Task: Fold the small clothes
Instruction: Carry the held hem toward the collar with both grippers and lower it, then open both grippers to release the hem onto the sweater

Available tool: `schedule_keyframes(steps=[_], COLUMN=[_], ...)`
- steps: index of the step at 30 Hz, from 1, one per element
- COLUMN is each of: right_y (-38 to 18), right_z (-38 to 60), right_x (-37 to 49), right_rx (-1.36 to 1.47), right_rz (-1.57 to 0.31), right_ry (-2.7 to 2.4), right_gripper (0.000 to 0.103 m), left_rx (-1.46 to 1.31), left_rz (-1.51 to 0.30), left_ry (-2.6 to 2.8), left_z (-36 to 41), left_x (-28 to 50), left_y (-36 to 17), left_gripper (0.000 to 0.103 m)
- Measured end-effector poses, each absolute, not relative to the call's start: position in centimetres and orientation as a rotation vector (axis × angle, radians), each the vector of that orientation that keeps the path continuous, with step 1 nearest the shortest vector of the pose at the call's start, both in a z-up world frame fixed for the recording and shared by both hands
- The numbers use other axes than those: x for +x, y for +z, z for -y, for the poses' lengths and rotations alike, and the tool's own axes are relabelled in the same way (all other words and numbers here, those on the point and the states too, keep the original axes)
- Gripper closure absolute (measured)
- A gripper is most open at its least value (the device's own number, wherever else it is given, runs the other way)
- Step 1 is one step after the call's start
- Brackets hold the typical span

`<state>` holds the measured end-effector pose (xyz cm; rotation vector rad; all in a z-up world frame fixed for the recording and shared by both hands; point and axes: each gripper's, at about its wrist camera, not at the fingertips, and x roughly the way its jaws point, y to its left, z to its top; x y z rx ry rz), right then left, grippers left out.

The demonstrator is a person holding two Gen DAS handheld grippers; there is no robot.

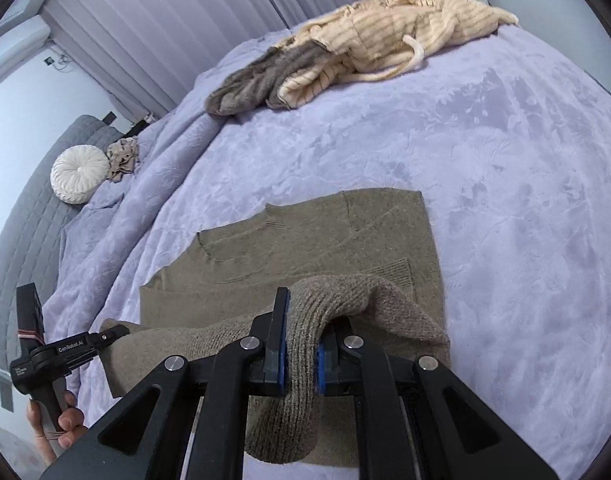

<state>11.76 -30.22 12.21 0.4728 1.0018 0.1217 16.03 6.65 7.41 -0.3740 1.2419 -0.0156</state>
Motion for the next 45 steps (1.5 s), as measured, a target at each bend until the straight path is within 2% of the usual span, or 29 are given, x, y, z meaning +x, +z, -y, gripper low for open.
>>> schedule_keyframes(steps=[3, 5, 6, 7, 8, 9, 10, 12, 13, 14, 17, 20, 25, 29, 32, 36, 45], right_y=[9.1, 7.6, 7.0, 6.6, 6.3, 6.0, 5.9, 5.8, 6.0, 6.3, 7.6, 9.2, 10.1, 9.1, 7.9, 7.7, 8.3], right_z=[30.1, 29.9, 29.8, 29.9, 30.0, 30.2, 30.3, 30.6, 30.6, 30.7, 30.9, 31.7, 30.5, 27.5, 25.1, 23.9, 27.9], right_x=[14.7, 16.0, 16.6, 16.9, 17.1, 17.4, 17.4, 17.4, 17.3, 17.2, 16.5, 14.6, 11.8, 11.2, 12.0, 14.5, 21.9], right_rx=[0.455, 0.435, 0.432, 0.439, 0.454, 0.469, 0.478, 0.505, 0.516, 0.524, 0.536, 0.512, 0.191, -0.089, -0.199, -0.189, 0.092], right_rz=[-1.062, -1.086, -1.095, -1.102, -1.105, -1.108, -1.107, -1.100, -1.090, -1.079, -1.049, -0.995, -0.978, -1.001, -1.016, -1.009, -1.008], right_ry=[0.088, 0.077, 0.077, 0.081, 0.089, 0.099, 0.108, 0.132, 0.147, 0.159, 0.189, 0.224, 0.309, 0.394, 0.445, 0.483, 0.325], right_gripper=[0.092, 0.091, 0.088, 0.087, 0.085, 0.081, 0.077, 0.053, 0.048, 0.043, 0.039, 0.028, 0.028, 0.028, 0.028, 0.029, 0.028], left_rx=[-0.377, -0.402, -0.427, -0.454, -0.494, -0.517, -0.520, -0.517, -0.540, -0.566, -0.625, -0.513, -0.034, 0.111, 0.184, 0.112, -0.455], left_rz=[-1.284, -1.296, -1.293, -1.289, -1.277, -1.264, -1.240, -1.223, -1.222, -1.219, -1.154, -1.099, -1.140, -1.135, -1.138, -1.146, -1.161], left_ry=[0.006, -0.001, -0.016, -0.040, -0.079, -0.093, -0.087, -0.096, -0.120, -0.136, -0.200, -0.250, -0.303, -0.523, -0.583, -0.569, -0.352], left_z=[-6.5, -6.5, -6.6, -6.7, -6.9, -7.0, -7.2, -7.4, -7.8, -8.3, -10.5, -11.4, -6.6, -1.5, 2.0, 2.4, -6.4], left_x=[17.9, 18.5, 18.7, 18.8, 18.9, 19.0, 19.0, 19.1, 19.2, 19.1, 17.3, 13.8, 9.7, 8.7, 9.7, 13.2, 21.5], left_y=[4.6, 3.6, 3.4, 3.4, 3.5, 3.9, 4.4, 5.4, 5.7, 6.0, 7.8, 9.1, 7.7, 7.1, 6.5, 6.4, 5.9], left_gripper=[0.087, 0.080, 0.070, 0.050, 0.039, 0.022, 0.015, 0.015, 0.015, 0.015, 0.015, 0.015, 0.015, 0.015, 0.015, 0.015, 0.015])
